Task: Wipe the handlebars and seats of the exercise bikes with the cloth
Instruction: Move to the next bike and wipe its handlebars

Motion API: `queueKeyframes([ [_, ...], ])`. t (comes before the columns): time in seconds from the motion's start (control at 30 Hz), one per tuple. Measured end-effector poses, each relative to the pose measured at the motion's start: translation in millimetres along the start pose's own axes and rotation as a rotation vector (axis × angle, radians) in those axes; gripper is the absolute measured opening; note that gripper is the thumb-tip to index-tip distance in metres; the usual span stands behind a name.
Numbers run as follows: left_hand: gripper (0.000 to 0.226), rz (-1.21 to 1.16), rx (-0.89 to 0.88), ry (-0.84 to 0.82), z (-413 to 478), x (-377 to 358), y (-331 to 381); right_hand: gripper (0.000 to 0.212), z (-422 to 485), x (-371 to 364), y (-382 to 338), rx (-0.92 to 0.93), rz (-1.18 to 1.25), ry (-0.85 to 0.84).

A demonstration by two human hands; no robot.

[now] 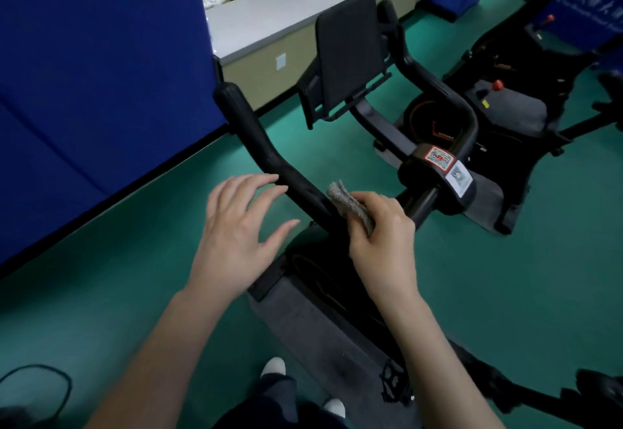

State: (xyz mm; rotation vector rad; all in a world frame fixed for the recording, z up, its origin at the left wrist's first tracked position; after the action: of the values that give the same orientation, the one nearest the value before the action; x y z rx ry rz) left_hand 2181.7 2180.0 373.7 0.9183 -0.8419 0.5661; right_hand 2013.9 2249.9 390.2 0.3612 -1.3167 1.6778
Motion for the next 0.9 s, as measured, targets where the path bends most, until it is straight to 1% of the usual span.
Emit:
queueKeyframes([
  [0.13, 0.049, 0.027, 0.016, 0.038, 11, 9, -16, 0.019, 30, -16, -16, 0.064, 0.074, 0.017],
  [0.23, 0.051, 0.043, 0.019, 0.078, 26, 16, -25, 0.020, 56, -28, -32, 0.159, 0.076, 0.036],
  [0.33, 0.050, 0.038, 0.029, 0.129, 41, 25, -33, 0.023, 66, -43, -45, 0.303, 0.040, -0.087],
  [0.4, 0.051, 0.038, 0.034, 0.148, 47, 29, -37, 0.026, 59, -42, -44, 0.369, 0.017, -0.167],
  [0.47, 0.052, 0.028, 0.037, 0.160, 51, 32, -42, 0.026, 45, -32, -36, 0.411, 0.029, -0.198],
  [0.53, 0.052, 0.022, 0.037, 0.168, 53, 33, -47, 0.022, 32, -21, -30, 0.404, 0.055, -0.181],
  [0.63, 0.053, 0.034, 0.033, 0.173, 54, 33, -54, 0.028, 43, -17, -31, 0.296, 0.102, -0.042],
  [0.73, 0.057, 0.036, 0.037, 0.166, 55, 33, -59, 0.030, 76, -33, -51, 0.318, 0.124, 0.057],
  [0.8, 0.059, 0.031, 0.043, 0.158, 55, 32, -60, 0.030, 92, -50, -61, 0.338, 0.146, 0.035],
  [0.9, 0.060, 0.033, 0.046, 0.147, 54, 30, -60, 0.029, 95, -61, -60, 0.328, 0.149, -0.049],
])
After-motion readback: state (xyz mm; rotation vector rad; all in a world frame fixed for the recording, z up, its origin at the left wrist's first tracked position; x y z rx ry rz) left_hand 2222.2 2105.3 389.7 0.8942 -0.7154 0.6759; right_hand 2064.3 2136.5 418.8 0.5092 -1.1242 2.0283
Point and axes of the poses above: each hand's wrist, its own z-axis towards the middle knuckle, its own x-axis out of the back of the hand, y = z × x, the point moved 3 cm from there along z, towards the middle knuckle, and after that the axes turned 9 degrees about x, right-handed, at the moved point
